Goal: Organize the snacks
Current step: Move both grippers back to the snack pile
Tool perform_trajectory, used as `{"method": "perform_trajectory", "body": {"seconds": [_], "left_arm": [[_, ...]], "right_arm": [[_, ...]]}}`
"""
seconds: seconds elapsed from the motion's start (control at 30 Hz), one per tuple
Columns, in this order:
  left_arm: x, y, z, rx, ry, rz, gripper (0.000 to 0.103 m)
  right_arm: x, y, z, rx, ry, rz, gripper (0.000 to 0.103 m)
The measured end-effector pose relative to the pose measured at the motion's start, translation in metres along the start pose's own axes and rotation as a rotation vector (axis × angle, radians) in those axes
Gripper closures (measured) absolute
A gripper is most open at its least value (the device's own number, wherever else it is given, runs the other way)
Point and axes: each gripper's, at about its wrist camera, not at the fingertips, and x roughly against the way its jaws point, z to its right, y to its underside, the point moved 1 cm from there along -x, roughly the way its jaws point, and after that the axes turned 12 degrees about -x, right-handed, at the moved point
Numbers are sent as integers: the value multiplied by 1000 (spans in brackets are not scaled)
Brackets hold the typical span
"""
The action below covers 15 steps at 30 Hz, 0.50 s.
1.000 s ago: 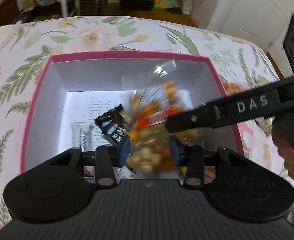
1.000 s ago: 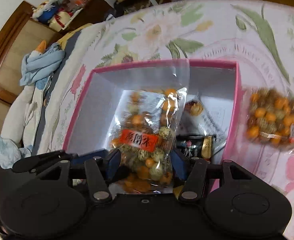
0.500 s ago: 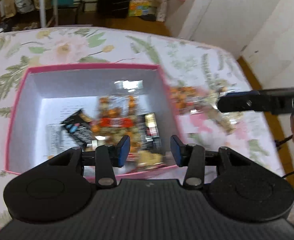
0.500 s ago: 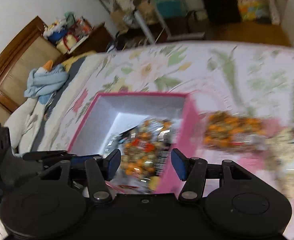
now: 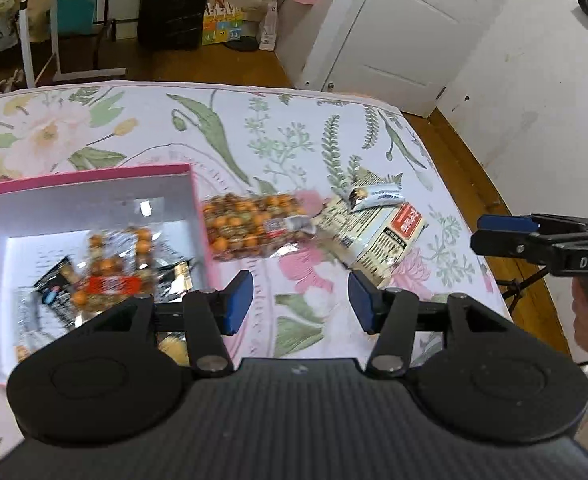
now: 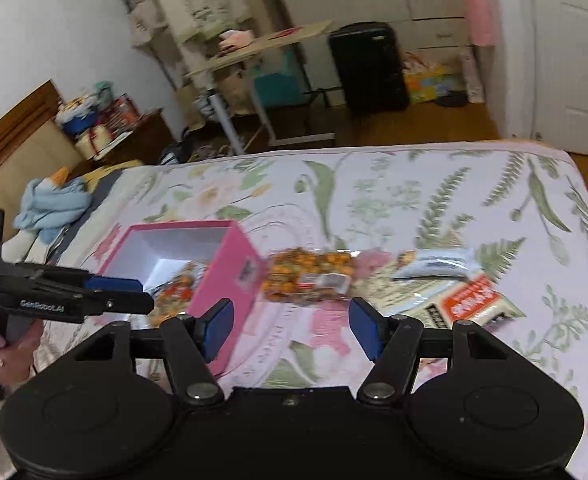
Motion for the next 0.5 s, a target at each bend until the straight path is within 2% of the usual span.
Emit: {"method": "perform_trajectory", "body": {"seconds": [0.13, 0.27, 0.4, 0.5], "left_arm": [[-31, -9, 11, 17, -23, -34, 50], [-62, -14, 20, 48, -26, -42, 50], [-98, -16, 26, 62, -33, -48, 50], [-124, -11, 27, 69, -98, -35, 50]], "right_arm": [[-13, -5, 18, -5, 60, 14, 32], [-31, -16, 45, -49, 84, 29, 32], [-49, -28, 72, -83, 102, 83, 32], [-64, -34, 90, -98, 129, 116, 32]]}}
